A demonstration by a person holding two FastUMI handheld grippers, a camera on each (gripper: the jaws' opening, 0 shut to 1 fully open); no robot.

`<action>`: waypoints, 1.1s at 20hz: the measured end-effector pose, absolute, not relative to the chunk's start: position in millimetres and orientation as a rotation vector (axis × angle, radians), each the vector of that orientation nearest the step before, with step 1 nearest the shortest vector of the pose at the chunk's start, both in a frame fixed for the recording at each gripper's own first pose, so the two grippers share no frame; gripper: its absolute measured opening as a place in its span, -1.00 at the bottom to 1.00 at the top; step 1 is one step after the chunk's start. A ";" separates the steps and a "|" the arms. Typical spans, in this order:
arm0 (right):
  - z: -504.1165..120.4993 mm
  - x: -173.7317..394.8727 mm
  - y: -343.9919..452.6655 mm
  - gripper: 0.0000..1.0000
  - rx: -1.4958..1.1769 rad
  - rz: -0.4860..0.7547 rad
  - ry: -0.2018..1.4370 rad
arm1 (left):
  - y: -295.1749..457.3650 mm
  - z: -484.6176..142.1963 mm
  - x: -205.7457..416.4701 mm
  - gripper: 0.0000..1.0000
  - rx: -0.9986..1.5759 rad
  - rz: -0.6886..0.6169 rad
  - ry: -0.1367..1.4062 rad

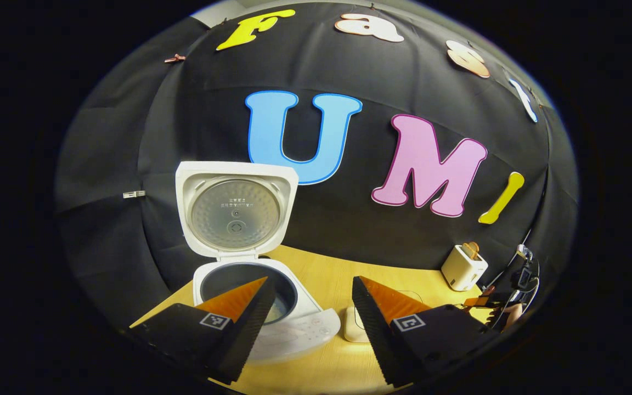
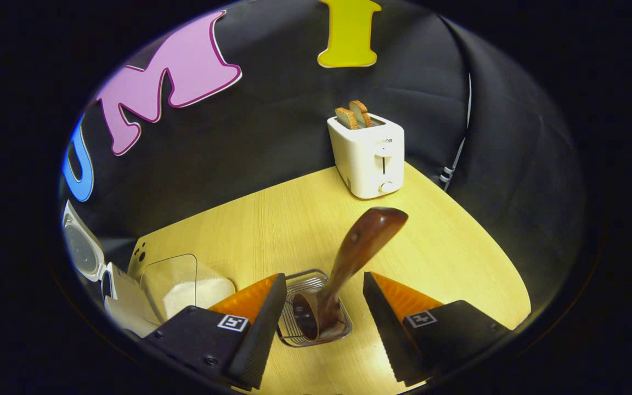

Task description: Close the left gripper, press the button to open the rice cooker; take a wooden spoon from the chopstick holder with the right hand, scoop a spoonful of rice and pour it into the rice cooker, then put the wooden spoon back into the chopstick holder.

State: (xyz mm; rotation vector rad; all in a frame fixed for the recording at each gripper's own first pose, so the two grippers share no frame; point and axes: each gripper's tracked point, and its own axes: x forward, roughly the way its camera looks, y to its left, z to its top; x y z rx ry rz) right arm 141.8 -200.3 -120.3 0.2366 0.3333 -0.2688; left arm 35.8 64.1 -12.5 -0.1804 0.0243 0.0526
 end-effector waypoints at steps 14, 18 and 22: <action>-138.6 47.4 -195.7 0.99 0.211 -0.417 0.295 | 173.6 110.7 69.0 0.83 -0.144 0.170 -0.094; -147.1 13.7 -193.0 0.99 0.162 -0.447 0.309 | 210.7 154.8 93.1 0.83 -0.157 0.208 -0.133; -151.6 -21.6 -185.8 0.99 0.182 -0.480 0.310 | 250.1 170.0 135.2 0.82 -0.140 0.236 -0.123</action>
